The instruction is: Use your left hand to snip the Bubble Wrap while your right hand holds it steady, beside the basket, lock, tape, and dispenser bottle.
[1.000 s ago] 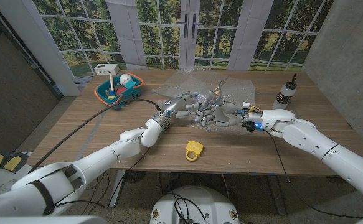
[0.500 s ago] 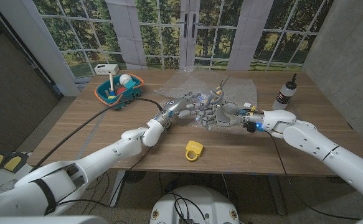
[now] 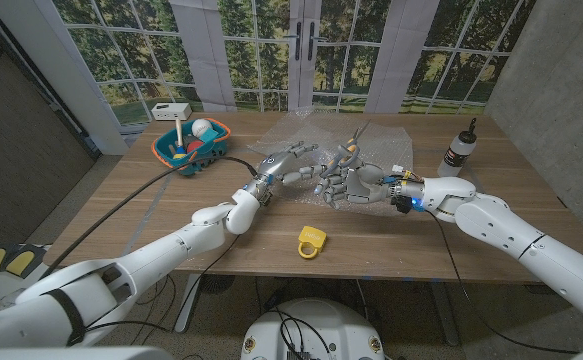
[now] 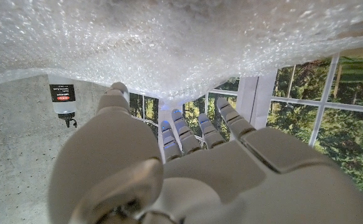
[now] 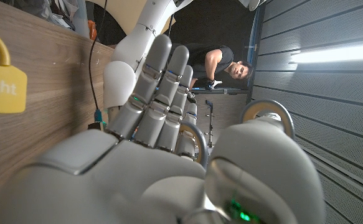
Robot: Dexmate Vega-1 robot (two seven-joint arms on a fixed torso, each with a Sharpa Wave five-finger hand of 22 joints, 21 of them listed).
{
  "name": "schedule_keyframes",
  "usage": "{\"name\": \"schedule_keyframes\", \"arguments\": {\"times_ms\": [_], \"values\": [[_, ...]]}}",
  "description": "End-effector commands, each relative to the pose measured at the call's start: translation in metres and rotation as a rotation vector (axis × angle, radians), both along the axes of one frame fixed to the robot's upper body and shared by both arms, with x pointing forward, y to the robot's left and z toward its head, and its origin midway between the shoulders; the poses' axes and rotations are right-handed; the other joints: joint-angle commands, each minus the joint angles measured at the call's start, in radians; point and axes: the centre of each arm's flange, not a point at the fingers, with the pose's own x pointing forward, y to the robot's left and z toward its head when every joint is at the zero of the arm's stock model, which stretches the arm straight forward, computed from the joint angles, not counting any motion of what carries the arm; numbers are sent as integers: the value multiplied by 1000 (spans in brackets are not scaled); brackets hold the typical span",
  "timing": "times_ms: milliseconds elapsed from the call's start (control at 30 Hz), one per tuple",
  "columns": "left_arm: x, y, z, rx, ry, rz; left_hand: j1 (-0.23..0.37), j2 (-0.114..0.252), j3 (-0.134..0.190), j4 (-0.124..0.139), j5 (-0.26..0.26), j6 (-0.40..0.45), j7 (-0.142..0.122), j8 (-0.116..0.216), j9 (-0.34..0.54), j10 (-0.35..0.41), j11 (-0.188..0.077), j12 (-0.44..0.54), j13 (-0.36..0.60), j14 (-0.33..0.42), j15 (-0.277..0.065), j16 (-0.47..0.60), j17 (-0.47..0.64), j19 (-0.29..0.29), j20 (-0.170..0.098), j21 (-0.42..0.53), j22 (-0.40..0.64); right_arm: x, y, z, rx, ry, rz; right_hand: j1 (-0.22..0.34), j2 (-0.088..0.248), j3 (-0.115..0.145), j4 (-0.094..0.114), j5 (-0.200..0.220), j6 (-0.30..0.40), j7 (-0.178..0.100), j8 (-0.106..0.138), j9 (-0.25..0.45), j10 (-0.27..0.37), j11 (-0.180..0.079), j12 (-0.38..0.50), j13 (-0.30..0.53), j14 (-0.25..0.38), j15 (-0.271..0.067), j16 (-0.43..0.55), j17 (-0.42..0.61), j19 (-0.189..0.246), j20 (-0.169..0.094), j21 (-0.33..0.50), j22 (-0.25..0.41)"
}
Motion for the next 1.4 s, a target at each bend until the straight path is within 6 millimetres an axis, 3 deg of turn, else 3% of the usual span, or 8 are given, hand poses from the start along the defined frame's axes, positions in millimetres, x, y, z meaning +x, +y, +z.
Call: {"name": "schedule_keyframes", "arguments": {"times_ms": [33, 800, 1400], "values": [[4, 5, 7, -8, -34, 32, 13, 2, 2, -9, -5, 11, -2, 5, 3, 4, 0, 3, 2, 8, -147, 0, 1, 3, 3, 4, 2, 2, 1, 0, -3, 2, -1, 3, 8, 0, -2, 0, 92, 78, -1, 2, 16, -6, -4, 5, -8, -50, 9, 2, 12, -24, -2, 5], [12, -18, 21, 27, -64, -17, 19, 6, 0, -9, -18, 19, -3, 5, 4, 7, 0, 4, 2, 6, -145, -1, 1, 3, 5, 4, 2, 1, -1, 1, -2, 0, -3, 6, 13, 0, -3, -2, 94, 76, -6, 3, 21, -7, -10, 11, -8, -51, 11, 2, 13, -25, -8, 5], [16, -23, 16, 31, -52, -23, 19, 9, -4, -7, -26, 31, -2, 8, 4, 11, 0, 6, 3, 9, -146, 0, 2, 4, 6, 5, 3, 0, -4, 1, -3, 1, -11, 6, 12, -1, -3, -4, 97, 75, -8, 3, 25, -9, -15, 15, -9, -52, 11, 1, 16, -25, -11, 6]]}}
